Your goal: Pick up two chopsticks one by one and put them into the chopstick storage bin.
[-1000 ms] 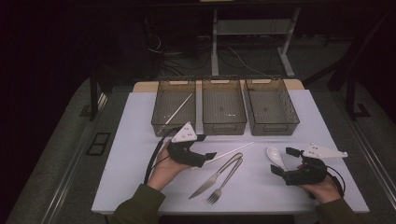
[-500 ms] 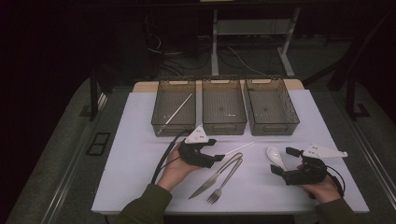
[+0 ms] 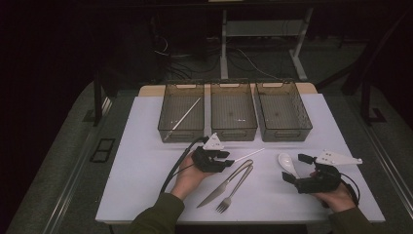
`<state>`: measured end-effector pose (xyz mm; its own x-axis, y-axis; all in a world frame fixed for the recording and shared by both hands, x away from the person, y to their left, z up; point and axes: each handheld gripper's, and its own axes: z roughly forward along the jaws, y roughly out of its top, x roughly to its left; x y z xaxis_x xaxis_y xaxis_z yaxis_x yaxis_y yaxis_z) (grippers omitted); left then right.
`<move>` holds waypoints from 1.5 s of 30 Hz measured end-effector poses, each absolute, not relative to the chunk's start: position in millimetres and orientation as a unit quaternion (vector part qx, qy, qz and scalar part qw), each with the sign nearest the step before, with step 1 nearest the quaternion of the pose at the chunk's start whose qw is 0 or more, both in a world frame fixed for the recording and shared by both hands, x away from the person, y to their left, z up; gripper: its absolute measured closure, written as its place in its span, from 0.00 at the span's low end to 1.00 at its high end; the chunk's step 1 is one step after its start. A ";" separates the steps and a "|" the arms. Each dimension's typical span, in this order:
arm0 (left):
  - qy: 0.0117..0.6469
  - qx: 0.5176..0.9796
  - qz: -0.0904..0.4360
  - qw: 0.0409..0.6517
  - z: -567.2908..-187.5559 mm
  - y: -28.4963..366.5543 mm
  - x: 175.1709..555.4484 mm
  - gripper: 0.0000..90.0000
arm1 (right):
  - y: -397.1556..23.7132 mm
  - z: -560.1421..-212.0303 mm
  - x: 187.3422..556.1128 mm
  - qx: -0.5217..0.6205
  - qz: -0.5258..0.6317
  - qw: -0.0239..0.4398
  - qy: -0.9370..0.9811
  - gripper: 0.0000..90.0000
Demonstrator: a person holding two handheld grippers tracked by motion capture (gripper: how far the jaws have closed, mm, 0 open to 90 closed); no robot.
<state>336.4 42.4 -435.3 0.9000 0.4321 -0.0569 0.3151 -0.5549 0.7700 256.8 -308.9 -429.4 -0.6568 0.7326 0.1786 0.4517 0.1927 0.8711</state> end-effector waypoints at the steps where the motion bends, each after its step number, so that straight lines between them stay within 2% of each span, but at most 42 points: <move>1: 0.213 0.881 0.070 0.417 -436.7 42.5 337.8 0.73 | -308.9 -429.4 256.9 0.390 0.502 0.140 0.759 0.04; 13: 0.218 0.893 0.050 0.391 -450.4 37.8 341.6 0.85 | -309.1 -429.5 257.2 0.390 0.502 0.142 0.759 0.04; 21: 0.212 0.895 0.066 0.387 -452.0 36.3 340.1 0.92 | -309.1 -429.5 257.1 0.390 0.502 0.142 0.759 0.04; 38: 0.223 0.892 0.057 0.389 -450.3 38.2 340.6 0.94 | -309.9 -429.3 257.1 0.388 0.504 0.143 0.758 0.04; 45: 0.224 0.881 0.059 0.412 -439.1 44.7 338.6 0.94 | -310.0 -429.1 257.0 0.389 0.504 0.142 0.758 0.04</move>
